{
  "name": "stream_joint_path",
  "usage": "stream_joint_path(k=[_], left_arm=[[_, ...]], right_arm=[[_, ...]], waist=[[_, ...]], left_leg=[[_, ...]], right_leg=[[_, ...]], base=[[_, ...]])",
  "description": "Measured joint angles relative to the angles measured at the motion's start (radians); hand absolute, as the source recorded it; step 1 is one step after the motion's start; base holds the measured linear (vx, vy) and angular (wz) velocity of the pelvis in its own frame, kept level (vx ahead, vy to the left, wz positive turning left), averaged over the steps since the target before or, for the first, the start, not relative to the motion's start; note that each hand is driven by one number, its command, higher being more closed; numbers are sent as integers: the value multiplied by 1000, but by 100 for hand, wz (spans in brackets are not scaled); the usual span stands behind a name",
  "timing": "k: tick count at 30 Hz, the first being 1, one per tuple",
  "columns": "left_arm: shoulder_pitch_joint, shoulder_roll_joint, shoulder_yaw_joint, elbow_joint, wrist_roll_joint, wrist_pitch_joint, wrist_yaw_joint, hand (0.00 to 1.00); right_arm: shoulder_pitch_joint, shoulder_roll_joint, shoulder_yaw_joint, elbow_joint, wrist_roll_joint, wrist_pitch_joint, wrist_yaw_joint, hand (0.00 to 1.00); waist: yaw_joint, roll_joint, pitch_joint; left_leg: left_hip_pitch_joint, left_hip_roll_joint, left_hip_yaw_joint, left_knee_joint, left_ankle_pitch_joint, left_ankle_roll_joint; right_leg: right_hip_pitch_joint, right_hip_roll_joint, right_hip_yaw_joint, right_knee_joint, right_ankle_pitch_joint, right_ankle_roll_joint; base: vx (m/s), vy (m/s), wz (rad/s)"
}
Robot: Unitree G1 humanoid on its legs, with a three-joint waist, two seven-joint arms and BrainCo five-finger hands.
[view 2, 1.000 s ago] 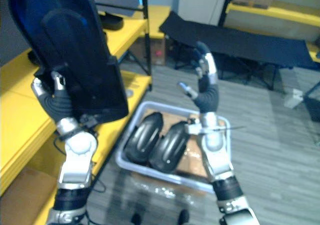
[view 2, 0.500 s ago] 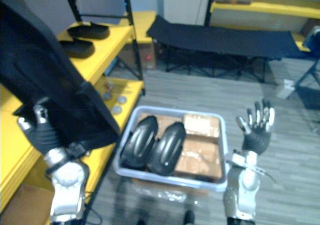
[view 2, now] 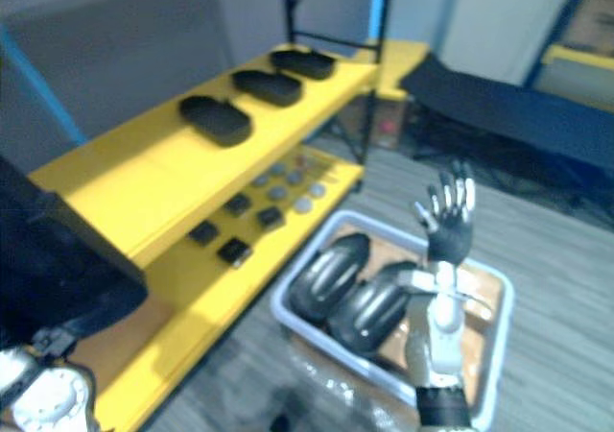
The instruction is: Walk over and take plastic housings, then place them on the shelf
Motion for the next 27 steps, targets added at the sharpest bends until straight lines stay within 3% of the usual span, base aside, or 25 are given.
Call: stream_joint_path(k=[1, 4, 7, 8, 10, 11, 12, 14, 19, 21, 25, 27], left_arm=[[27, -2, 44, 2, -1, -20, 0, 100], [59, -28, 90, 4, -28, -75, -16, 100], [60, -37, 94, 4, -59, -101, -48, 100], [59, -41, 94, 4, -83, -113, -75, 100], [37, -46, 87, 4, -110, -134, -130, 100], [10, -47, 70, 4, -127, -148, -168, 100], [-6, -47, 40, 4, -131, -160, -190, 100], [-4, -46, 2, -1, -169, -164, -215, 100], [-32, -45, -41, -1, -202, -105, -203, 100], [-33, -44, -41, -1, -200, -91, -199, 100], [-58, -44, -76, -1, -190, -77, -184, 100], [-74, -45, -93, -1, -184, -77, -184, 100]], right_arm=[[-24, -7, 18, 37, -10, 0, -6, 0], [-58, -7, 39, 70, -39, 10, -23, 0], [-59, -8, 40, 92, -57, 19, -32, 0], [-56, -7, 38, 92, -85, 24, -48, 0], [-43, -16, 1, 86, -147, 29, -82, 0], [-8, -34, -33, 72, -185, 32, -110, 0], [40, -56, -64, 51, -196, 35, -131, 0], [73, -65, -99, 45, -195, 51, -136, 0], [69, -51, -97, 19, -191, 51, -93, 0], [70, -52, -98, -15, -189, 49, -63, 0], [96, -53, -108, -39, -172, 49, -2, 0], [115, -53, -129, -42, -172, 49, 10, 0]], waist=[[23, -1, -1], [54, -3, -1], [58, -3, 0], [46, -2, 2], [8, -6, 10], [-12, -6, 13], [-23, 9, 18], [-30, 15, 30], [-39, -7, 63], [-48, -9, 64], [-94, -10, 65], [-95, -8, 67]], left_leg=[[2, -18, -28, 6, 2, 2], [-11, -43, -73, 23, -3, 8], [-21, -59, -107, 30, -10, 12], [-39, -57, -80, 31, -15, 24], [-77, -15, 73, 33, -3, 57], [-99, 24, 215, 39, 5, 62], [-113, 60, 328, 50, 32, 42], [-93, 49, 351, 25, 79, 30], [-50, 40, 446, 14, 51, 51], [-50, 52, 482, 19, 40, 49], [-50, 66, 494, 27, 33, 40], [-52, 70, 479, 27, 34, 39]], right_leg=[[22, -10, -31, 0, -5, 5], [48, -24, -65, 0, -18, 16], [57, -34, -110, 27, -49, 23], [65, -40, -154, 47, -66, 30], [99, -51, -262, 54, -64, 42], [120, -56, -314, 61, -62, 43], [140, -61, -333, 79, -63, 44], [149, -86, -325, 108, -67, 48], [100, -144, -182, 152, -69, 33], [71, -144, -132, 152, -66, 30], [53, -128, -87, 151, -65, 31], [56, -119, -82, 151, -65, 31]], base=[[24, 42, 50], [28, 46, 49], [20, 15, 61], [26, -27, 129], [51, 16, 157], [115, 136, 163], [124, 140, 158], [91, 212, 80], [30, 114, -46], [0, 2, -73], [12, -35, -27], [57, -6, 23]])
